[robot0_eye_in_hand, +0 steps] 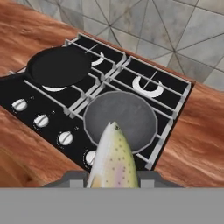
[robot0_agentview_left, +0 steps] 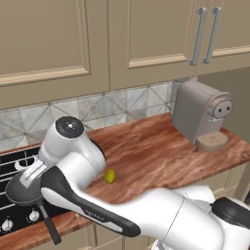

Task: Place both pans onto different burners. Then place the lemon and the fish on different pans.

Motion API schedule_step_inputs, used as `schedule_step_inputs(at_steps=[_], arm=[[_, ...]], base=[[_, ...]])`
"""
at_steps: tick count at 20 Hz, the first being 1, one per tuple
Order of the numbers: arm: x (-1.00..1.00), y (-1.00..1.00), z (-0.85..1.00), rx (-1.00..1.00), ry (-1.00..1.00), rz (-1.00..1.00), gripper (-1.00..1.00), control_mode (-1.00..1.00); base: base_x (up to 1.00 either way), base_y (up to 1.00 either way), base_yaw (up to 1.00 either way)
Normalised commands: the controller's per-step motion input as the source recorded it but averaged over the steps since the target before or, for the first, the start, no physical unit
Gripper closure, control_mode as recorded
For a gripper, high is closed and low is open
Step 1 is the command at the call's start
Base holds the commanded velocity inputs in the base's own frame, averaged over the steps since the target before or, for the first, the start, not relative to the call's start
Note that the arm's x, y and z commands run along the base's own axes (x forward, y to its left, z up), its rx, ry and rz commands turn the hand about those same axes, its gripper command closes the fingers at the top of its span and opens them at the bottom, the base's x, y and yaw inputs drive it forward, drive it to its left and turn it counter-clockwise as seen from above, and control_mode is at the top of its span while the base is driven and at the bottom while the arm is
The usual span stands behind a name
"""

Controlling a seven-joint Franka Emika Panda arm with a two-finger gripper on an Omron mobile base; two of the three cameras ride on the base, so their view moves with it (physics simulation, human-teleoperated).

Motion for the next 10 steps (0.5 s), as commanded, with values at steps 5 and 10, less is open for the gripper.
schedule_step_inputs(at_steps=[5, 10], arm=[[0.18, 0.08, -0.22, -0.02, 0.01, 0.0, 1.0, -1.0], [0.24, 0.09, -0.25, -0.02, 0.01, 0.0, 1.0, -1.0]], base=[[0.0, 0.0, 0.0], [0.0, 0.0, 0.0]])
